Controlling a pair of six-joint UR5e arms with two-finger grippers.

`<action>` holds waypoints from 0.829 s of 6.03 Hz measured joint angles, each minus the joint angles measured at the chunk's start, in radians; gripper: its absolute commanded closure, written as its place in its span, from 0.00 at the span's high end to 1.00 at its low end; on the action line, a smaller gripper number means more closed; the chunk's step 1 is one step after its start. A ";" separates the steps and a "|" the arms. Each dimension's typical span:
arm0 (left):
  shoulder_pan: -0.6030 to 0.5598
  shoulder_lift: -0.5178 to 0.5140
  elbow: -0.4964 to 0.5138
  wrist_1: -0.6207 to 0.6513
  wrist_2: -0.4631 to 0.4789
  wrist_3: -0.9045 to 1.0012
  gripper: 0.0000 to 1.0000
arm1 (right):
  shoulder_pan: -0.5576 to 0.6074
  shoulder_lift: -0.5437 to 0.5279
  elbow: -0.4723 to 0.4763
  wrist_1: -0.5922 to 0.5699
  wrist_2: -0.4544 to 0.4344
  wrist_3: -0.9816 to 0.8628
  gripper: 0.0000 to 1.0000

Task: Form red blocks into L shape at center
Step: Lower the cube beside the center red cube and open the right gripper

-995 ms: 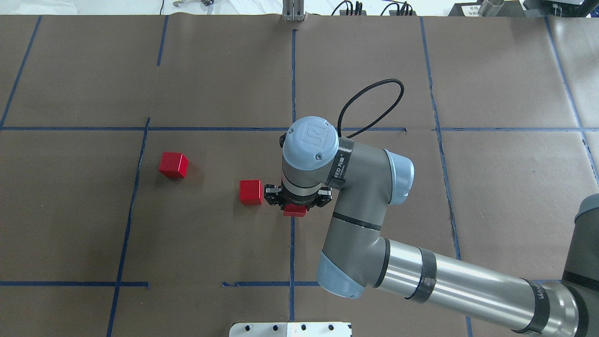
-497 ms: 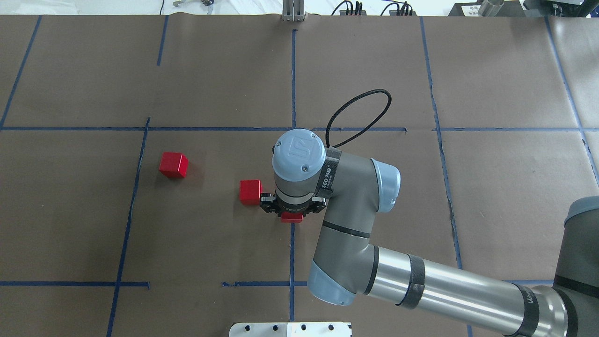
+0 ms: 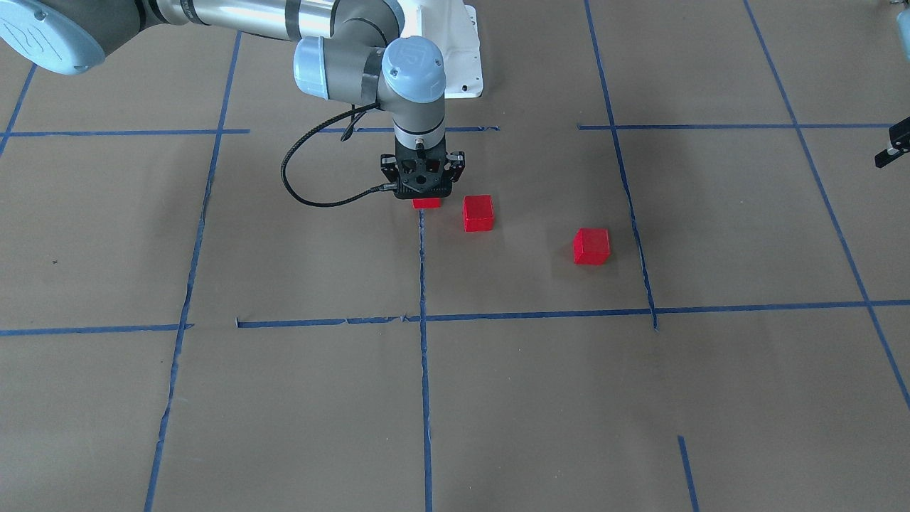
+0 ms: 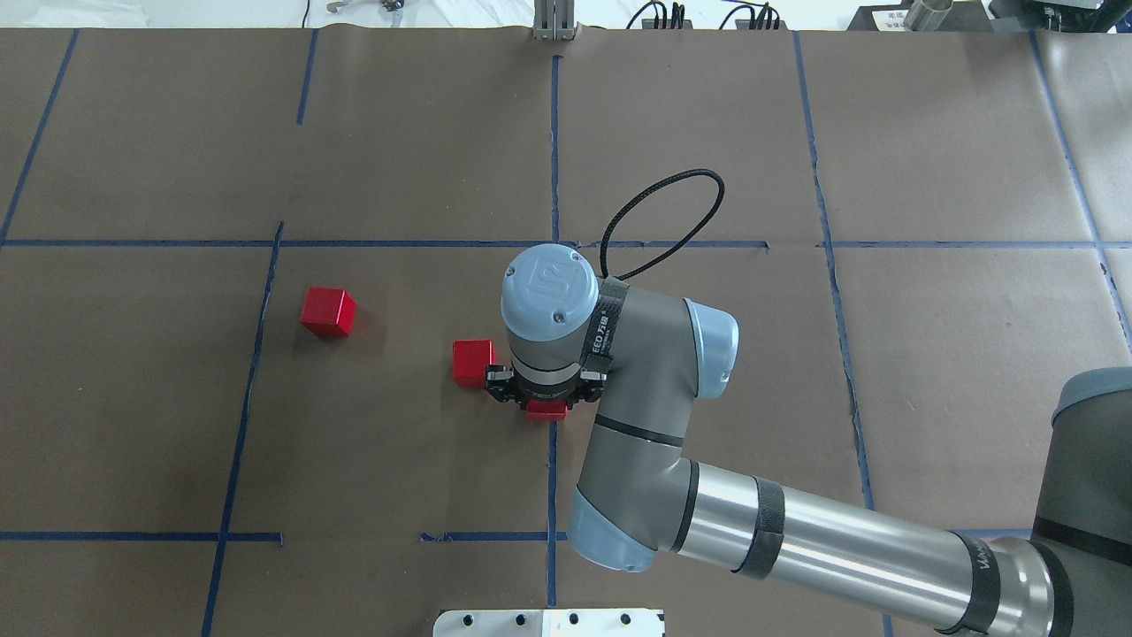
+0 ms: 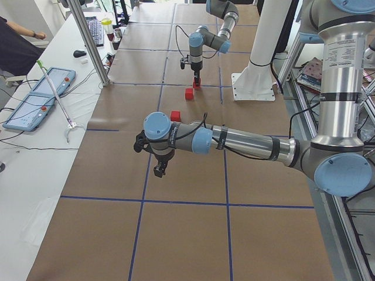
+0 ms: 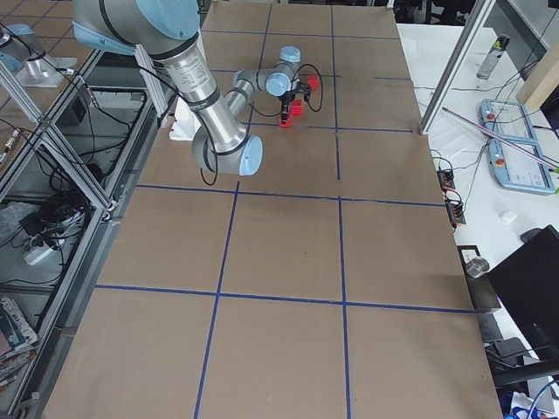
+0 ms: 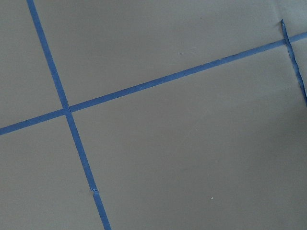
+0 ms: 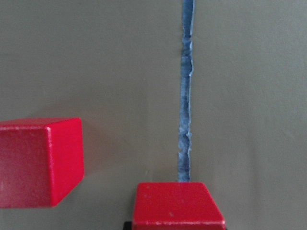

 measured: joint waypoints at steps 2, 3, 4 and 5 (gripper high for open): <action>0.000 0.000 0.000 0.000 0.000 0.000 1.00 | 0.000 -0.001 0.000 -0.004 0.000 0.000 0.05; 0.000 0.000 0.000 0.000 0.000 0.000 1.00 | 0.000 -0.002 0.001 -0.005 0.001 0.000 0.08; 0.000 0.000 0.000 0.001 0.000 0.000 1.00 | 0.000 -0.003 0.002 -0.005 0.001 0.001 0.14; 0.000 0.000 0.000 0.000 0.000 0.000 1.00 | 0.000 -0.005 0.001 -0.006 0.001 0.001 0.33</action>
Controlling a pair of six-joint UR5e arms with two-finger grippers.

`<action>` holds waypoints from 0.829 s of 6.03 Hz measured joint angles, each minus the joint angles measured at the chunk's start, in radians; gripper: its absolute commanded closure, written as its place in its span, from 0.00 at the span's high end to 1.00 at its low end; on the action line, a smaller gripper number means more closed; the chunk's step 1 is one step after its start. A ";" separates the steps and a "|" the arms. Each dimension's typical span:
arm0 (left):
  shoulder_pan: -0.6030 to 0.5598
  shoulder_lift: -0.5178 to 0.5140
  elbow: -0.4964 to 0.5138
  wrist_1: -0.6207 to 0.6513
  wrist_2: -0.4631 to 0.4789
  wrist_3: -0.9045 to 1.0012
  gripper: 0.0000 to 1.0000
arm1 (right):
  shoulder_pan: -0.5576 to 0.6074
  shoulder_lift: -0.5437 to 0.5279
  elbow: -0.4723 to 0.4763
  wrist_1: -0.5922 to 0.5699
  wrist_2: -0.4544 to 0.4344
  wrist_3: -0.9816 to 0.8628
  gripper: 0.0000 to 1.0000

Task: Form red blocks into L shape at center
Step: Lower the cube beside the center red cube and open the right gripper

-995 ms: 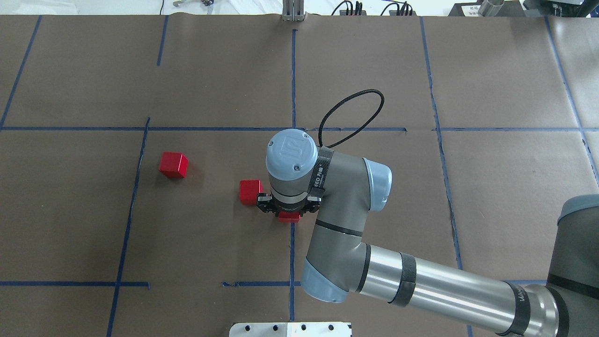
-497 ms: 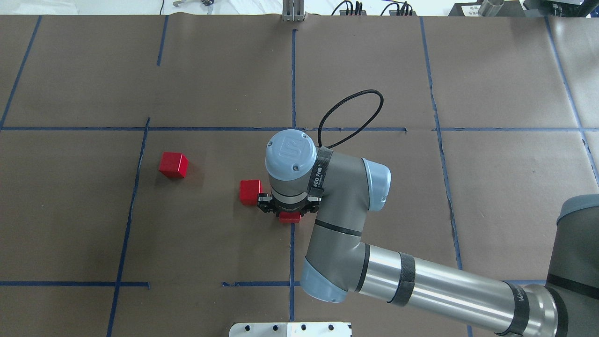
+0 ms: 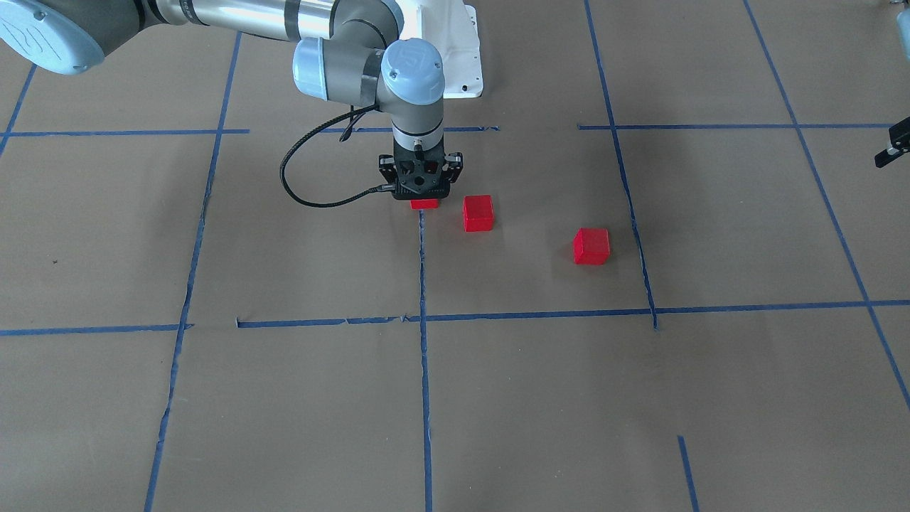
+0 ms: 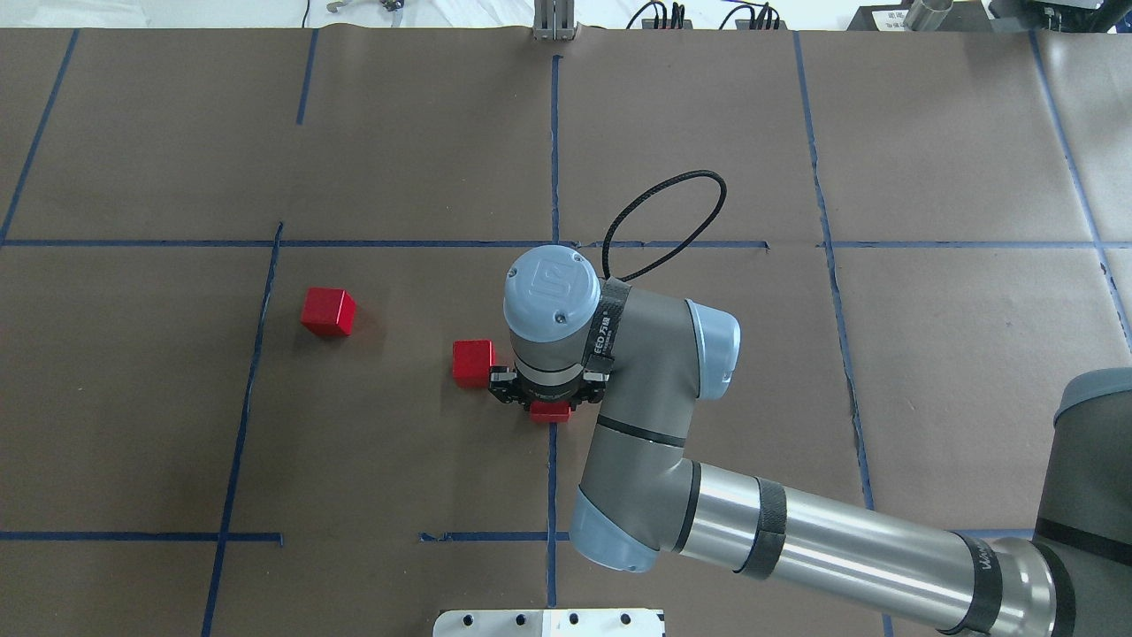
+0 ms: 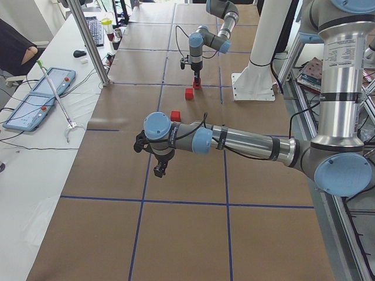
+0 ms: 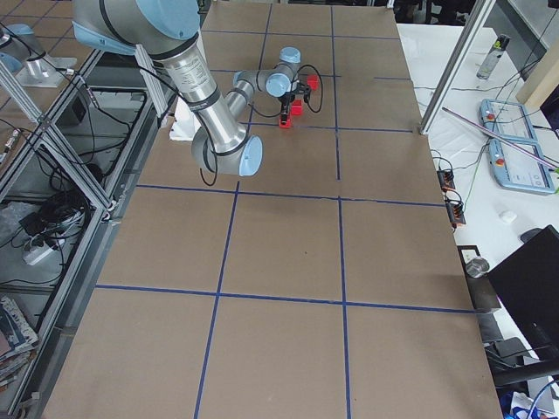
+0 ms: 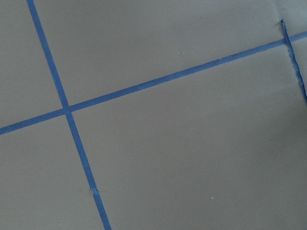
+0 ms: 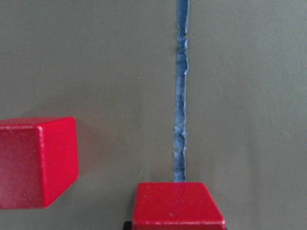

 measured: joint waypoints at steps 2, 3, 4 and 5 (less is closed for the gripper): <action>-0.001 0.000 0.000 -0.001 0.000 0.000 1.00 | 0.000 -0.001 -0.001 -0.001 0.000 0.003 0.98; -0.001 0.000 -0.001 -0.001 0.000 0.000 1.00 | 0.000 -0.002 -0.001 -0.002 -0.006 0.008 1.00; 0.000 0.000 -0.001 -0.001 0.000 0.000 1.00 | 0.000 0.001 0.000 -0.017 -0.013 0.011 1.00; 0.000 0.000 -0.004 -0.001 0.000 0.000 1.00 | 0.000 0.008 0.005 -0.036 -0.016 0.012 1.00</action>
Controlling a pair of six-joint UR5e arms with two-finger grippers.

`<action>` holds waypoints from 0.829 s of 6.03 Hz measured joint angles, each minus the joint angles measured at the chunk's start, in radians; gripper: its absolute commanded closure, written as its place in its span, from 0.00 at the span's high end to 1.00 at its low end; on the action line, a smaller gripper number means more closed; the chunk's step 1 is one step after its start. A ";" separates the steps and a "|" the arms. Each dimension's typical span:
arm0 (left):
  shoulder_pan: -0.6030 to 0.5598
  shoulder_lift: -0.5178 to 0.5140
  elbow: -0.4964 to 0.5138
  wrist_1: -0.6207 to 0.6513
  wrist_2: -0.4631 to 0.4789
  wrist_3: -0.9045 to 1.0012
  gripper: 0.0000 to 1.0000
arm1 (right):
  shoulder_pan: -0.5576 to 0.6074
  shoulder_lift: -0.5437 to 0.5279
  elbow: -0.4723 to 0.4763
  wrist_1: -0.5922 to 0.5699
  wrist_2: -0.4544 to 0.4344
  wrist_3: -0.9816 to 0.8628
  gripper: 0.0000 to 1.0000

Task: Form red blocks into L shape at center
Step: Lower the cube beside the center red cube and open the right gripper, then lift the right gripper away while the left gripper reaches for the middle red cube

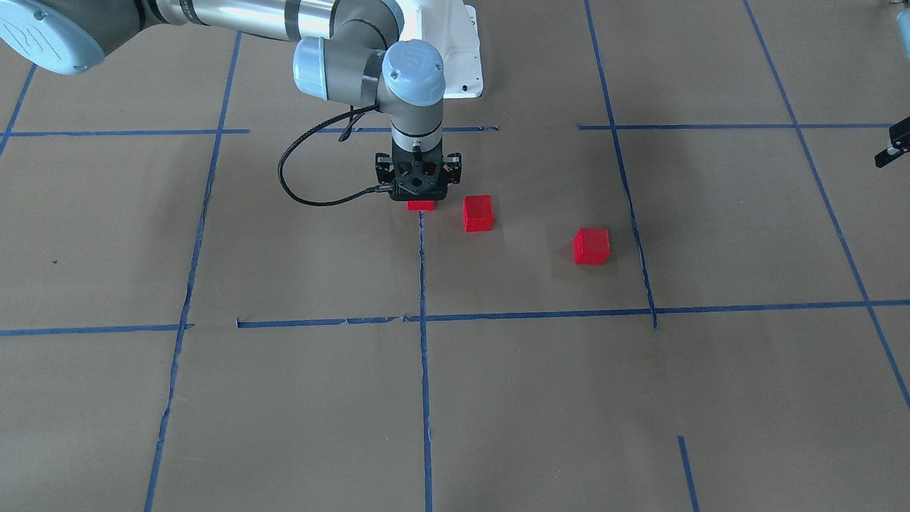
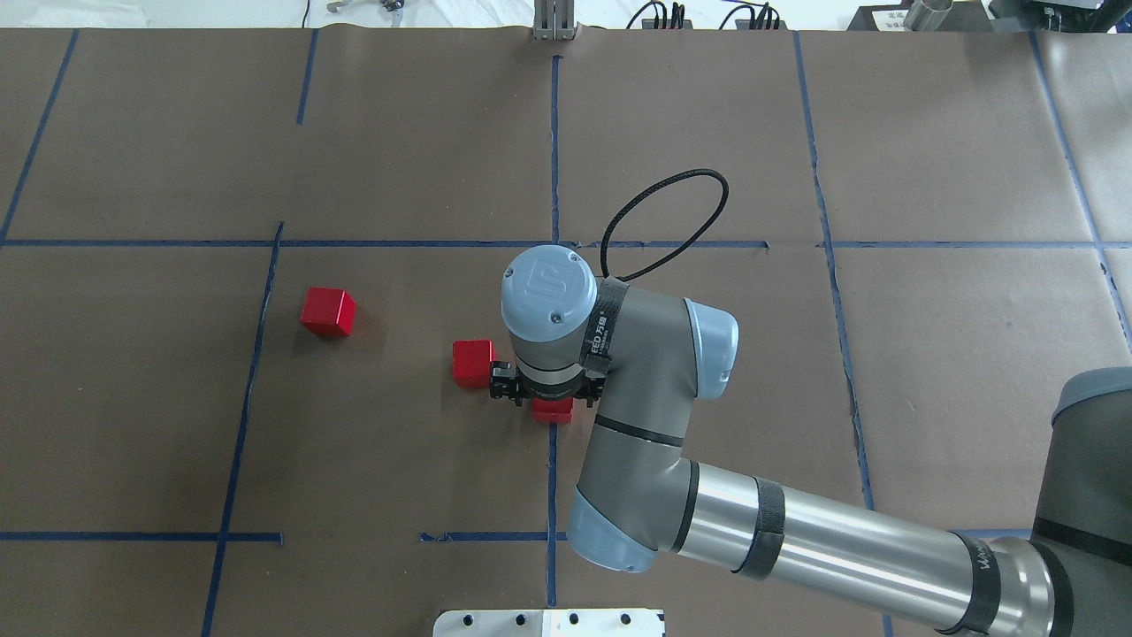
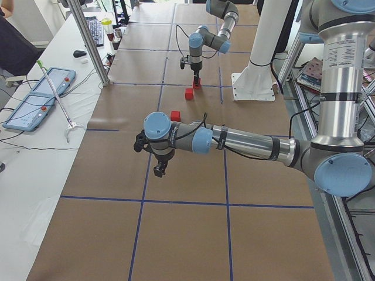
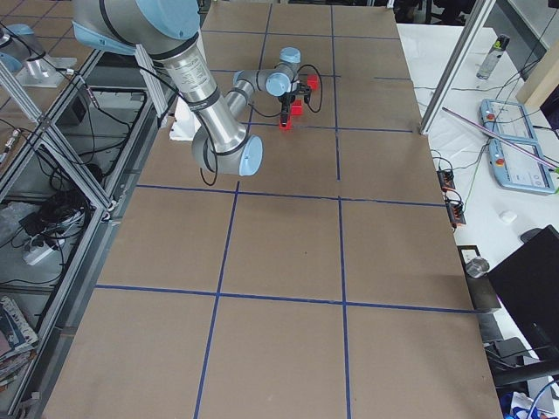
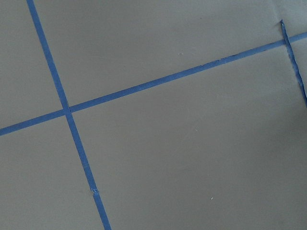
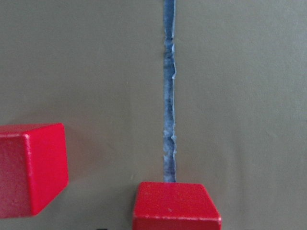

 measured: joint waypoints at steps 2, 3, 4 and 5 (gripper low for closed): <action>0.013 -0.011 -0.026 -0.002 0.000 -0.061 1.00 | 0.039 -0.004 0.148 -0.094 0.009 0.000 1.00; 0.058 -0.027 -0.069 -0.015 0.000 -0.184 1.00 | 0.070 -0.025 0.264 -0.159 0.015 -0.002 1.00; 0.131 -0.054 -0.115 -0.041 0.004 -0.346 1.00 | 0.108 -0.070 0.357 -0.182 0.038 -0.004 1.00; 0.216 -0.108 -0.144 -0.079 0.009 -0.540 1.00 | 0.161 -0.133 0.434 -0.185 0.085 -0.006 1.00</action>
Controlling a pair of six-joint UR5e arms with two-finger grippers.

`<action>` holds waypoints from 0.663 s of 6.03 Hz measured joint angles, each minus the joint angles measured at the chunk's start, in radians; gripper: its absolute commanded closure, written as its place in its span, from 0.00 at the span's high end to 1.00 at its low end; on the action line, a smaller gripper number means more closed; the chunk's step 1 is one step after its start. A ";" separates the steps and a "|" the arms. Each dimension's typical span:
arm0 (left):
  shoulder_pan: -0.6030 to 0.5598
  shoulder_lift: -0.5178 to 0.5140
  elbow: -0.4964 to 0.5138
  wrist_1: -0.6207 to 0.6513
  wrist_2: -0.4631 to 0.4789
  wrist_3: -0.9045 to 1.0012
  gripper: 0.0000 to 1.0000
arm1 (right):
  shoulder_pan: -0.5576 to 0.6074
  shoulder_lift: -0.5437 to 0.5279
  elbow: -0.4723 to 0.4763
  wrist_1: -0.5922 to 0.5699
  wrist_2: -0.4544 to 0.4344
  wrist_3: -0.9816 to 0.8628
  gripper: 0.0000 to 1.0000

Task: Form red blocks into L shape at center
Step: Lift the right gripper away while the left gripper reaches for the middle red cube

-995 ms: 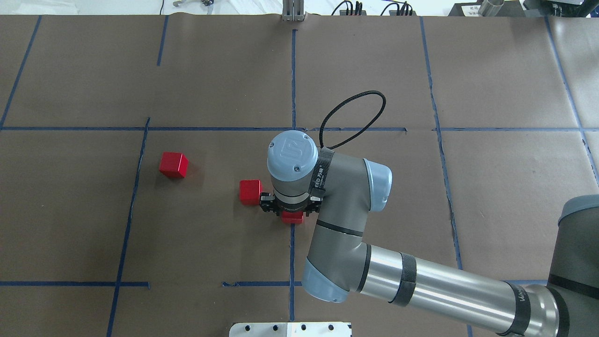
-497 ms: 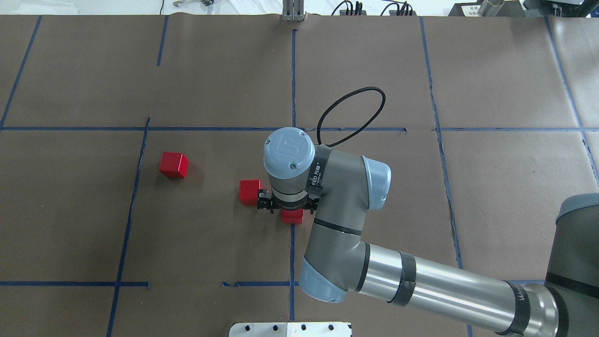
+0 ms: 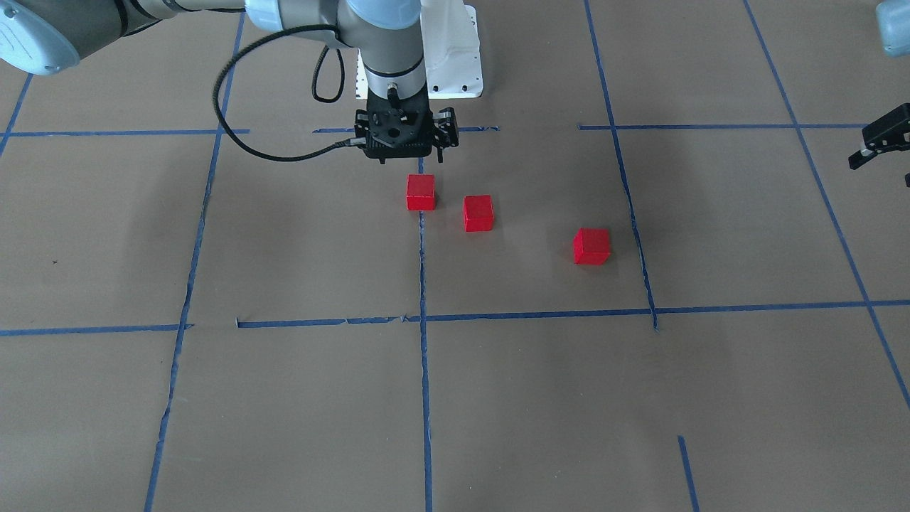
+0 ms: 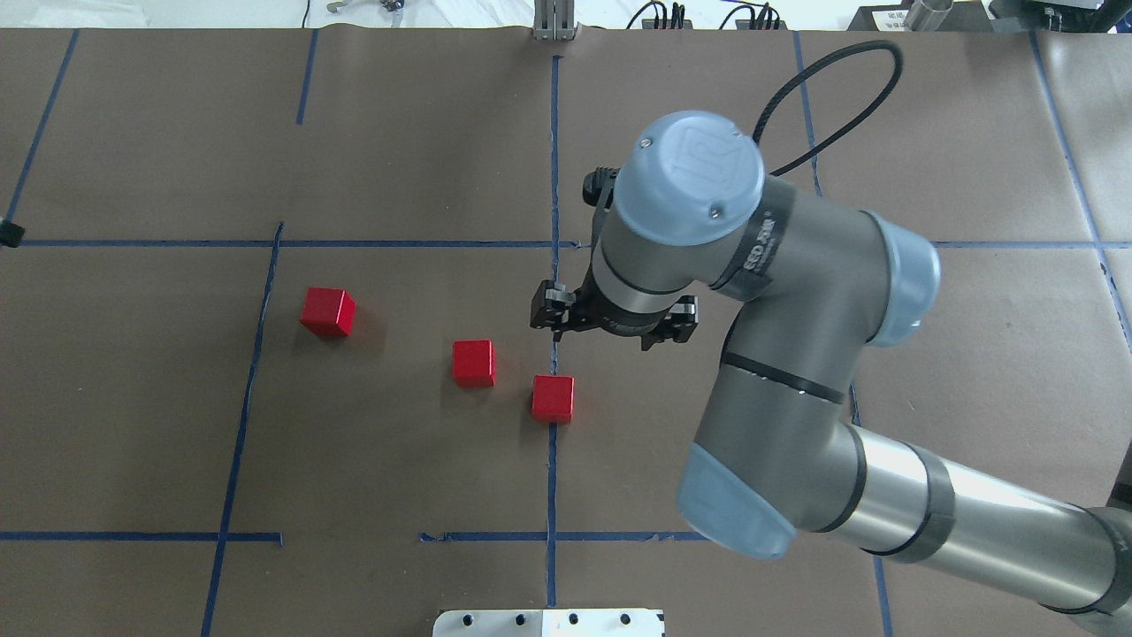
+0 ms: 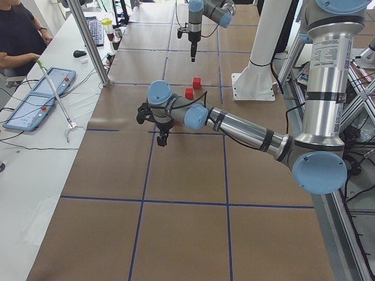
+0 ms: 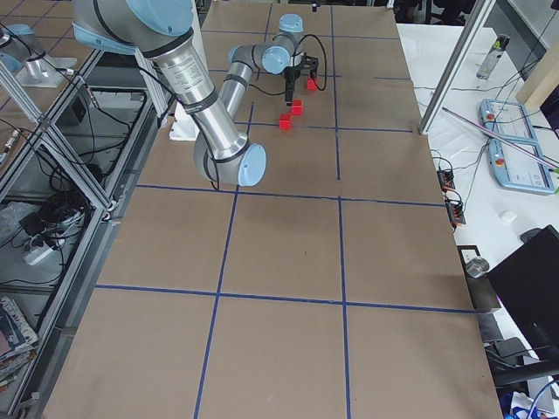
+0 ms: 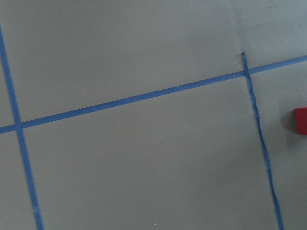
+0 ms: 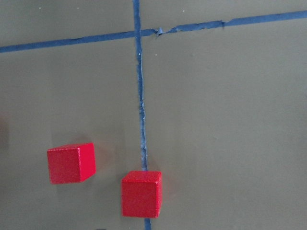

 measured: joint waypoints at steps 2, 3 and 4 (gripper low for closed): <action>0.228 -0.195 -0.012 -0.037 0.105 -0.433 1.00 | 0.095 -0.111 0.091 -0.001 0.083 -0.005 1.00; 0.364 -0.283 -0.012 -0.039 0.223 -0.610 1.00 | 0.123 -0.154 0.115 -0.001 0.106 -0.007 1.00; 0.492 -0.339 -0.005 -0.037 0.319 -0.716 1.00 | 0.141 -0.191 0.129 0.000 0.117 -0.008 1.00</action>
